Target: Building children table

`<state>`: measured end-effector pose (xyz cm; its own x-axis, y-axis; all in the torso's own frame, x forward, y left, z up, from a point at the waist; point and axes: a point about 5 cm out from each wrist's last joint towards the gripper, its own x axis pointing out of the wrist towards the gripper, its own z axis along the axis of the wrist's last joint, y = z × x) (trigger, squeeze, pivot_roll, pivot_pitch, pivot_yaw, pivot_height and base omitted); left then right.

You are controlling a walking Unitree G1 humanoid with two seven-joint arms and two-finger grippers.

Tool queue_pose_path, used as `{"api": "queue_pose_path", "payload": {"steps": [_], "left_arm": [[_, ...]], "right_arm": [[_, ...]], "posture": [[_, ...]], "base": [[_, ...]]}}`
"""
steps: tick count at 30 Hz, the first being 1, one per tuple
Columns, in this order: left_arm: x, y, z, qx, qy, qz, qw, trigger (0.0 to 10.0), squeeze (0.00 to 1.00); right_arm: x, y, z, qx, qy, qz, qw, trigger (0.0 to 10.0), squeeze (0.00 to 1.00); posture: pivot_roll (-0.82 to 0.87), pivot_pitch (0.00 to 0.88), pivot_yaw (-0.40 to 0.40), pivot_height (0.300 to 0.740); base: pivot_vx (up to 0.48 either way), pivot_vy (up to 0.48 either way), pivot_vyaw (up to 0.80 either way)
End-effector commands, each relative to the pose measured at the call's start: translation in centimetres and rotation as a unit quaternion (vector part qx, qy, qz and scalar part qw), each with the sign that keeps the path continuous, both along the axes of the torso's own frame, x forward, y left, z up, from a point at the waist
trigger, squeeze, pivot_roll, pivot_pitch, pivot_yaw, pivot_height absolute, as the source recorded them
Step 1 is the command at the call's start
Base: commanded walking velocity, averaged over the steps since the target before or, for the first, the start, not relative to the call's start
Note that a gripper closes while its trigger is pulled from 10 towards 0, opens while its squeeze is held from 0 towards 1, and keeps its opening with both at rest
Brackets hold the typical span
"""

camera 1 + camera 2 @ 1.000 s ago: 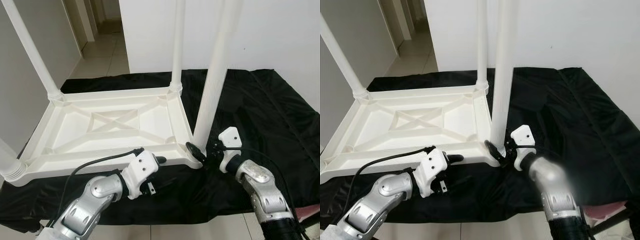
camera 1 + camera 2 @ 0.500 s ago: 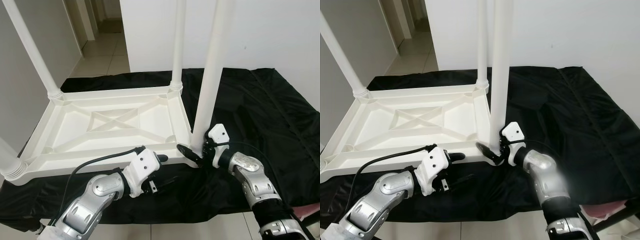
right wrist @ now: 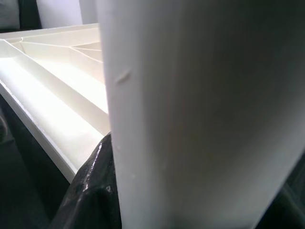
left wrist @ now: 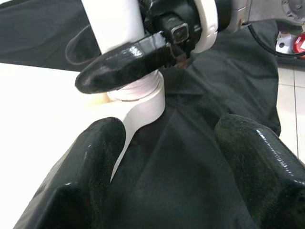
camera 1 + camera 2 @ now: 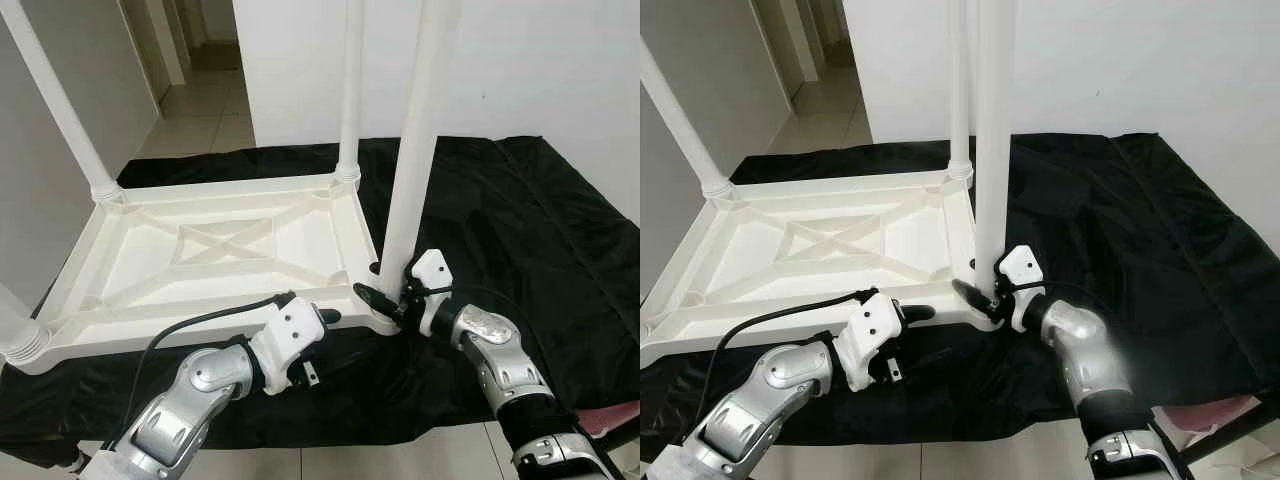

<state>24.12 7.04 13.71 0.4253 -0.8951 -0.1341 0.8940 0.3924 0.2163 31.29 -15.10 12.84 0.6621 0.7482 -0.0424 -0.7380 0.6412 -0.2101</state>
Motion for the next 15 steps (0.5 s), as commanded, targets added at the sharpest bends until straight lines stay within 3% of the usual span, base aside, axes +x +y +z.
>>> {"api": "queue_pose_path", "payload": {"steps": [1, 4, 6, 15], "left_arm": [[-0.2, 0.1, -0.4, 0.017, 0.008, -0.027, 0.999, 10.0, 0.00], [-0.1, 0.2, -0.4, 0.018, 0.009, -0.025, 0.999, 10.0, 0.00], [-0.1, 0.2, -0.4, 0.018, 0.010, -0.024, 0.999, 10.0, 0.00], [-0.3, 0.3, -0.5, 0.016, 0.014, -0.023, 1.000, 10.0, 0.00]], "right_arm": [[-0.5, 0.7, -0.6, 0.000, 0.012, 0.015, 1.000, 10.0, 0.00], [-0.9, 0.5, -0.3, 0.026, 0.016, -0.004, 1.000, 10.0, 0.00], [-0.9, 0.4, 0.2, 0.046, 0.007, -0.047, 0.998, 10.0, 0.00], [-1.4, 1.0, 0.2, 0.046, 0.011, -0.162, 0.986, 10.0, 0.00]], "posture": [[-0.05, 0.029, 0.089, 0.740], [-0.05, 0.035, 0.086, 0.740], [-0.05, 0.037, 0.083, 0.740], [-0.04, 0.052, 0.075, 0.740]], "base": [[0.000, 0.000, 0.00], [0.000, 0.000, 0.00], [0.000, 0.000, 0.00], [0.000, 0.000, 0.00]]}}
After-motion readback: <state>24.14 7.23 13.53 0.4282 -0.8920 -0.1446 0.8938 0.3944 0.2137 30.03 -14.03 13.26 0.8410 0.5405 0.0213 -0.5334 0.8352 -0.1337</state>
